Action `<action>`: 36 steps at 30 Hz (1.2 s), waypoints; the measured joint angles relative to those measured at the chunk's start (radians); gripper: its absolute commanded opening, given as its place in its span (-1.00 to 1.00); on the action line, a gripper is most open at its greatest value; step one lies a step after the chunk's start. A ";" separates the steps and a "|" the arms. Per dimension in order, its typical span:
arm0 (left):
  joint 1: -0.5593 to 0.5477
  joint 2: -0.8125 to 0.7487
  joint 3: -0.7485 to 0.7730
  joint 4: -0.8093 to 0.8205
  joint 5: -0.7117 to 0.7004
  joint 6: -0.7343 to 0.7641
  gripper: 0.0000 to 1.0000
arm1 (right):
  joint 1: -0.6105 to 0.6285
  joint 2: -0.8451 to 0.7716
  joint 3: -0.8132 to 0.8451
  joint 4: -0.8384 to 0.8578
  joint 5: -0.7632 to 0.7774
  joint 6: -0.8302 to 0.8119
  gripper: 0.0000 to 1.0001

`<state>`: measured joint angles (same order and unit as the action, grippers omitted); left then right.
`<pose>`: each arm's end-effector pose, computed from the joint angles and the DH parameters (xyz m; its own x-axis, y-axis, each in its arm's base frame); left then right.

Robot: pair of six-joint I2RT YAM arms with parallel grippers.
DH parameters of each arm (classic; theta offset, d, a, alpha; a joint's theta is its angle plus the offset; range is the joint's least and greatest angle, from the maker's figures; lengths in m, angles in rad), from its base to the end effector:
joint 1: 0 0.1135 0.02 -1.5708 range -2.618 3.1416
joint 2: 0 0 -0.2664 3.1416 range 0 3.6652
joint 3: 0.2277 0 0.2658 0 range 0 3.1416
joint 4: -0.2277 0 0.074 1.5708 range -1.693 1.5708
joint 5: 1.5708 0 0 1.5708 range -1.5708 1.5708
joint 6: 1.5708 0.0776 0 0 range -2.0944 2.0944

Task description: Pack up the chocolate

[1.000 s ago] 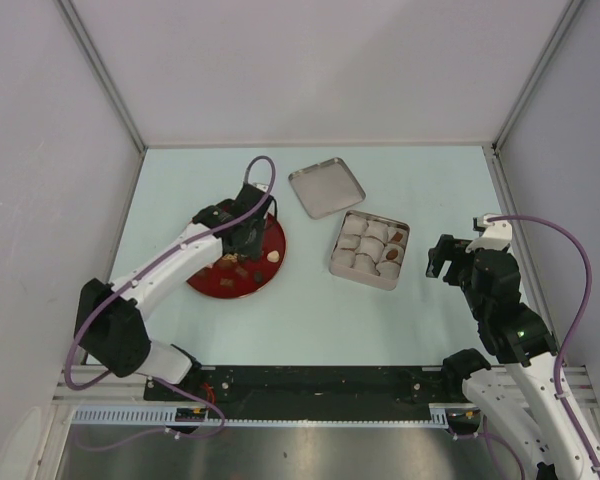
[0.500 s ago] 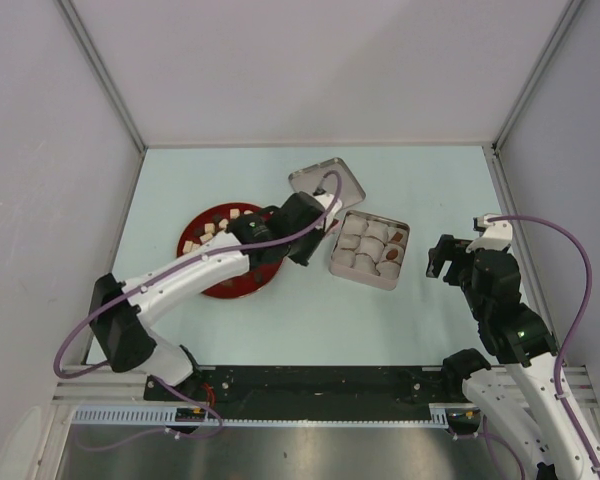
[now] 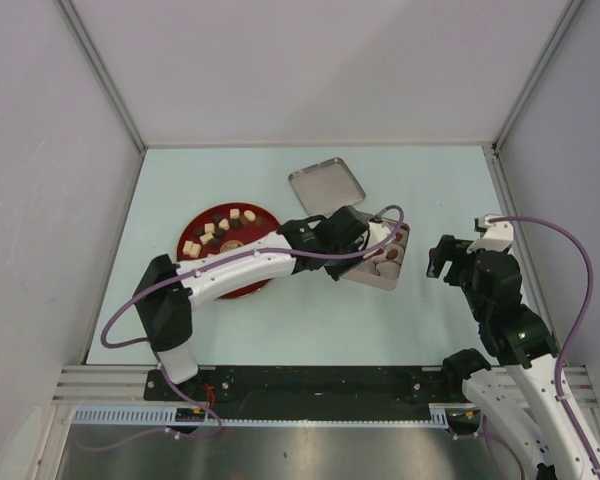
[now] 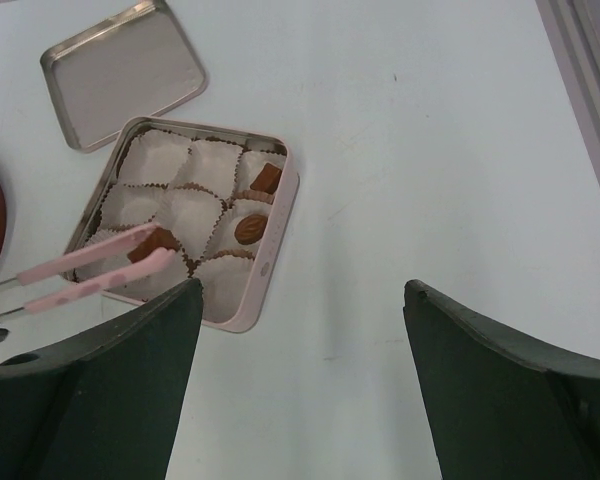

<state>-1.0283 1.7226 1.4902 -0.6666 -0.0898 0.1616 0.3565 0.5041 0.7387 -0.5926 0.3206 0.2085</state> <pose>0.2229 -0.3563 0.2572 -0.2662 0.7520 -0.6030 0.8784 0.4468 0.1694 0.1612 0.0339 0.3090 -0.3326 0.0858 -0.9392 0.0145 0.9962 0.0858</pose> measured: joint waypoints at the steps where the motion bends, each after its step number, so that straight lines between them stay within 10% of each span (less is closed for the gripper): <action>1: -0.004 0.014 0.007 0.001 0.004 0.008 -0.78 | 0.000 -0.002 0.000 0.000 0.000 0.000 0.72; 36: -0.045 0.194 0.093 0.018 0.040 0.068 -0.39 | 0.000 -0.005 0.000 0.000 0.007 0.000 0.72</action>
<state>-1.0733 1.9163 1.5837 -0.6483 -0.0494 0.2298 0.3565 0.4992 0.7387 -0.5926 0.3275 0.2085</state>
